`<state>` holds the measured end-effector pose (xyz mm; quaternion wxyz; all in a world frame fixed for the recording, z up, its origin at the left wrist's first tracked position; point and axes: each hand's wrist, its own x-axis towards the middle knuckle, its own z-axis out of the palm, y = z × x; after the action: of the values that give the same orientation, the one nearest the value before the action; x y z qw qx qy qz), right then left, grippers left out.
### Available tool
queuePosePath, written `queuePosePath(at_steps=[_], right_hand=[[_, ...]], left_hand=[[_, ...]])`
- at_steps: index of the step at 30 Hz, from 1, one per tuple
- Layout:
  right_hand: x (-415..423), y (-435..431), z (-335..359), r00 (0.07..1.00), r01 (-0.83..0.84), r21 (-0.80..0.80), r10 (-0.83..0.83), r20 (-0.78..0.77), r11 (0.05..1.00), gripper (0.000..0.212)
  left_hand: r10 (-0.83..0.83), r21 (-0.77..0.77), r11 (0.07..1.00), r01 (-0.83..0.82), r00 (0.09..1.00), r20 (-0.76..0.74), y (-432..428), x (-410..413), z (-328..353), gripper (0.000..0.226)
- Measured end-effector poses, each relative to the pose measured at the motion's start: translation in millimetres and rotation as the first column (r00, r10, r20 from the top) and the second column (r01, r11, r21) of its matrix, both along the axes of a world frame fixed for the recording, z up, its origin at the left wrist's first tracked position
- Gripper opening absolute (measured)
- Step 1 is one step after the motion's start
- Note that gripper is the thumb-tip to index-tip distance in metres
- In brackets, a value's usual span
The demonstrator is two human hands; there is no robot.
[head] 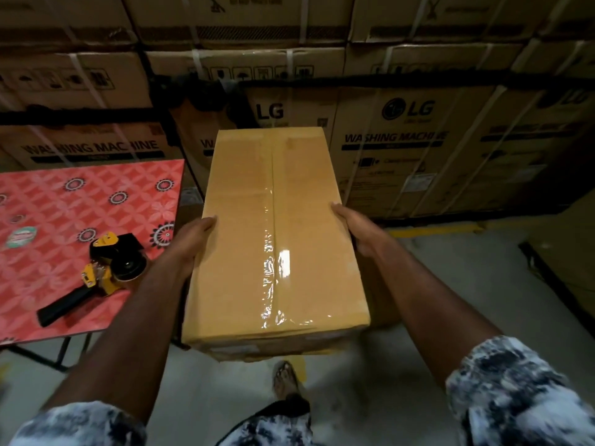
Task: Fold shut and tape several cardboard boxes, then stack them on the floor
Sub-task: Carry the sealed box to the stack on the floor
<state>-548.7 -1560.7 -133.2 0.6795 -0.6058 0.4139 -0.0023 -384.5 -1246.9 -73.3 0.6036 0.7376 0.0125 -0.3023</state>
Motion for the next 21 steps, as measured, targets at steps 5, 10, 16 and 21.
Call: queuePosePath(at_steps=[5, 10, 16, 21], right_hand=[[7, -28, -2, 1.000, -0.019, 0.040, 0.020, -0.022, 0.999, 0.117], [12, -42, -6, 0.998, -0.020, 0.090, 0.025, -0.056, 0.996, 0.108], [16, -67, -39, 0.993, -0.019, 0.048, 0.025, -0.118, 0.999, 0.057], [12, -95, -62, 0.980, -0.131, -0.055, 0.121, -0.160, 0.990, 0.034]], left_hand=[[-0.025, 0.006, 1.000, 0.026, 0.997, -0.080, -31, 27, -24, 0.029], [-0.036, -0.008, 0.999, 0.035, 0.990, -0.139, -52, 35, -56, 0.030], [-0.056, -0.047, 0.998, 0.049, 0.981, -0.186, -83, 27, -94, 0.029], [-0.049, 0.028, 0.998, 0.055, 0.984, -0.170, -105, 22, -127, 0.032]])
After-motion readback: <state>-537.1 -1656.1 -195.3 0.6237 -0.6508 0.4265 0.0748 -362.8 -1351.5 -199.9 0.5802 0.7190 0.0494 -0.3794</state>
